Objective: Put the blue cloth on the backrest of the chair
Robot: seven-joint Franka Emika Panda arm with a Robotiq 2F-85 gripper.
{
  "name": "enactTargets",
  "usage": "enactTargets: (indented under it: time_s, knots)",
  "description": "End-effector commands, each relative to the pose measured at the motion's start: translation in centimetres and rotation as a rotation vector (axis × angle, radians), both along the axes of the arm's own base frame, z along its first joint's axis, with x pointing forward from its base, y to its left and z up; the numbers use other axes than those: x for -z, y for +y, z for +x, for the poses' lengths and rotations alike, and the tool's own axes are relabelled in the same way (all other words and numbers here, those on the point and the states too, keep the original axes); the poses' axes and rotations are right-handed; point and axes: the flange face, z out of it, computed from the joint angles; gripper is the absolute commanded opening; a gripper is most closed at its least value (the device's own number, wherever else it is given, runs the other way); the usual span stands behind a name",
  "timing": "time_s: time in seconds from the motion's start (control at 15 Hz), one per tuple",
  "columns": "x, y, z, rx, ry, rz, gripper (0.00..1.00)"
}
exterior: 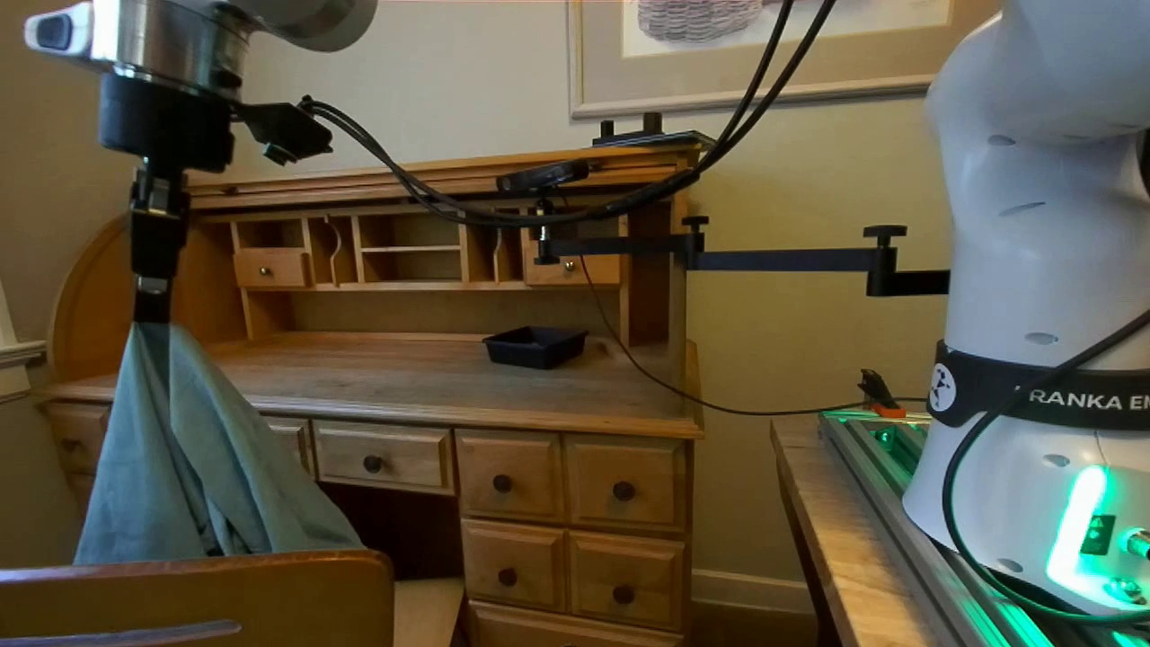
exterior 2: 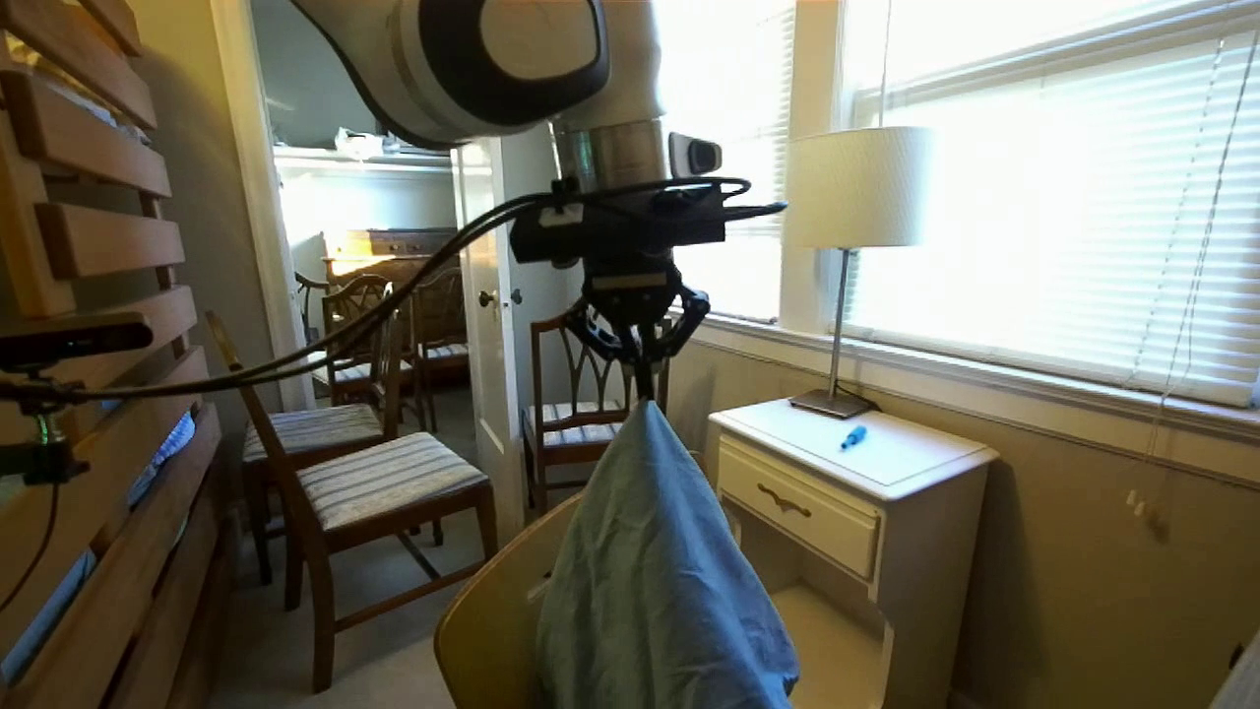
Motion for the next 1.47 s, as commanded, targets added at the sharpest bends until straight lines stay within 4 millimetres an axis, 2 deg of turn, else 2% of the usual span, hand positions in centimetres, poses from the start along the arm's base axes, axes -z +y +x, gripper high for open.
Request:
enactTargets:
  time_s: [0.0,0.6,0.87,1.13,1.4]
  knots:
    - [-2.4,3.2,-0.2,-0.076,-0.001,-0.025,0.00]
    - [-3.8,13.1,-3.1,-0.307,0.058,0.001,0.00]
    - [-4.3,16.4,-4.6,-0.400,0.084,0.004,0.00]
    - [-4.5,18.3,-5.6,-0.463,0.101,0.001,0.00]
    - [-1.7,18.2,-5.9,-0.500,0.188,0.005,0.00]
